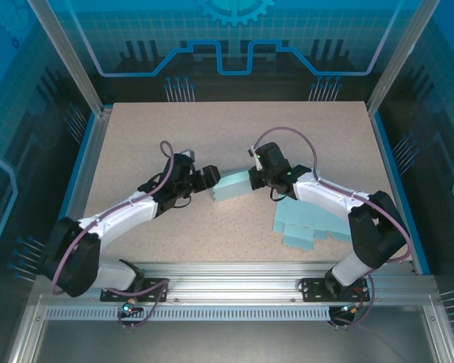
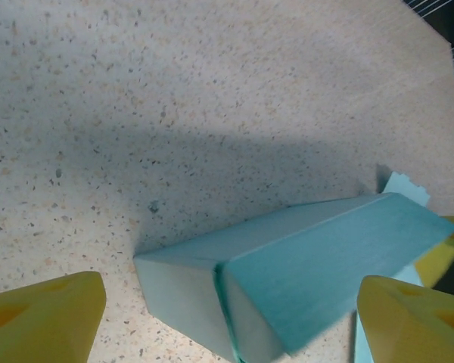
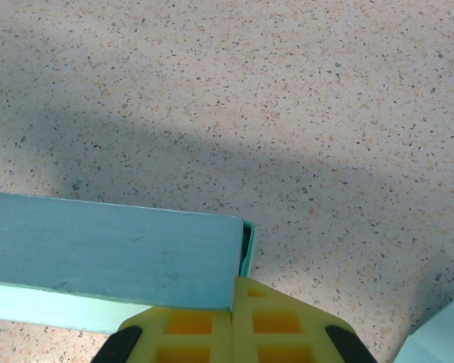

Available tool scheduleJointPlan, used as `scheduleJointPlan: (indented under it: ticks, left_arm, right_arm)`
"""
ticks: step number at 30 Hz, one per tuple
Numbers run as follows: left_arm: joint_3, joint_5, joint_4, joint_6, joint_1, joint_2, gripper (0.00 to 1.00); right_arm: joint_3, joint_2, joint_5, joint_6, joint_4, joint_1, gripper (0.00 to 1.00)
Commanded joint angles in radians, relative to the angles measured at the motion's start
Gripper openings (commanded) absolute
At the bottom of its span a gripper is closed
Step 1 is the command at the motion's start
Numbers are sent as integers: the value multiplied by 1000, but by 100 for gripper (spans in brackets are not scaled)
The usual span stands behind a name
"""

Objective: Fold the paper box

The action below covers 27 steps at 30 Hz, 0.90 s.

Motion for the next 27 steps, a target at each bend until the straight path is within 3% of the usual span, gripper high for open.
scheduleJointPlan:
  ticks: [1, 13, 20, 27]
  left_arm:
    - [-27, 88, 84, -64, 17, 39, 77]
    - [-135, 164, 243, -138, 19, 169, 36]
    - [-173, 192, 364, -176, 19, 267, 20]
    - [-181, 186, 391, -167, 10, 283, 15]
  right_arm:
    - [-26, 15, 5, 6, -59, 22, 6]
    - [-4, -13, -5, 36, -112, 25, 27]
    - [27, -44, -34, 62, -169, 31, 40]
    - [34, -108, -61, 68, -178, 31, 56]
